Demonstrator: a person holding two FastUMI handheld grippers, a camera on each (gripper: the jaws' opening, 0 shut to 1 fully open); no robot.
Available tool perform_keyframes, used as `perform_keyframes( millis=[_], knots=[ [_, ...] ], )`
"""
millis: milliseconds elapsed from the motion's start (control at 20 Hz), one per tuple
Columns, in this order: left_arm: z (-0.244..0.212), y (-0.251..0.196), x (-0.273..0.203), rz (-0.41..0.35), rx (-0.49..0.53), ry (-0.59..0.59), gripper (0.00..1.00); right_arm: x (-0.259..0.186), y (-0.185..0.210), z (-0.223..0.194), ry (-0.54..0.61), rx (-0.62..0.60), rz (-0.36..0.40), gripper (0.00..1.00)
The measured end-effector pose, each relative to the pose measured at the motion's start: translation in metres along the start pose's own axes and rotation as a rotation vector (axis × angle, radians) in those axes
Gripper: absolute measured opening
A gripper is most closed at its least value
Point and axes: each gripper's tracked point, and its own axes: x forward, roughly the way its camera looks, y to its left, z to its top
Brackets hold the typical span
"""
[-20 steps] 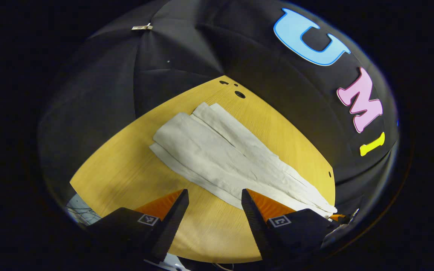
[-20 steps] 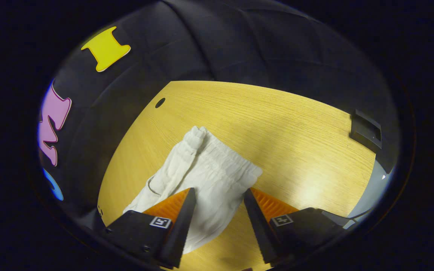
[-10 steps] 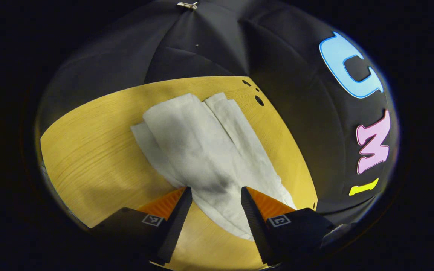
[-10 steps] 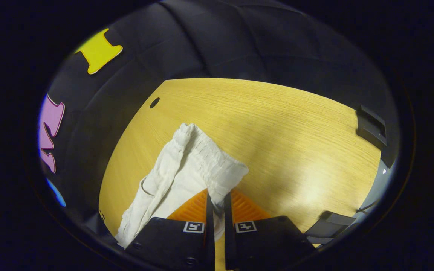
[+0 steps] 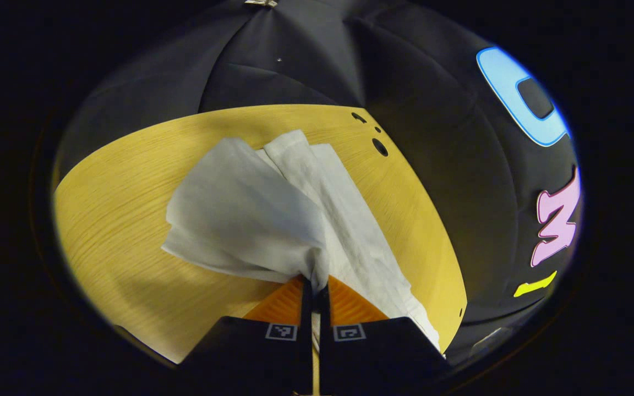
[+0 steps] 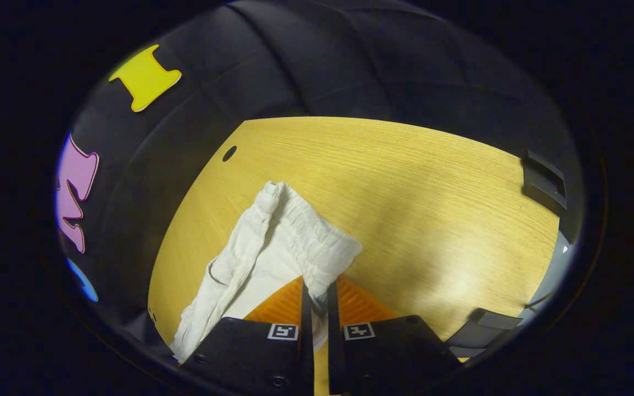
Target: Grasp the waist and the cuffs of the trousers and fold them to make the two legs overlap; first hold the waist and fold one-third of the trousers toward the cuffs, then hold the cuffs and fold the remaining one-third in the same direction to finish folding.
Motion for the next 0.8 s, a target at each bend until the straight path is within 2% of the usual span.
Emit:
perform_keyframes(
  millis=[300,550,700,800],
  knots=[
    [-0.014,0.007,-0.014,0.002,0.012,0.017,0.08,-0.01,0.008,0.012,-0.066,-0.008,0.053,0.15],
    [-0.039,0.014,-0.035,-0.025,0.018,0.046,0.08,-0.035,0.019,0.03,-0.142,-0.015,0.129,0.15],
    [-0.051,0.017,-0.044,-0.03,0.019,0.07,0.08,-0.056,0.035,0.038,-0.179,-0.112,0.175,0.14],
    [-0.057,0.017,-0.048,-0.039,0.029,0.076,0.08,-0.077,0.063,0.04,-0.211,-0.219,0.223,0.14]
  ],
)
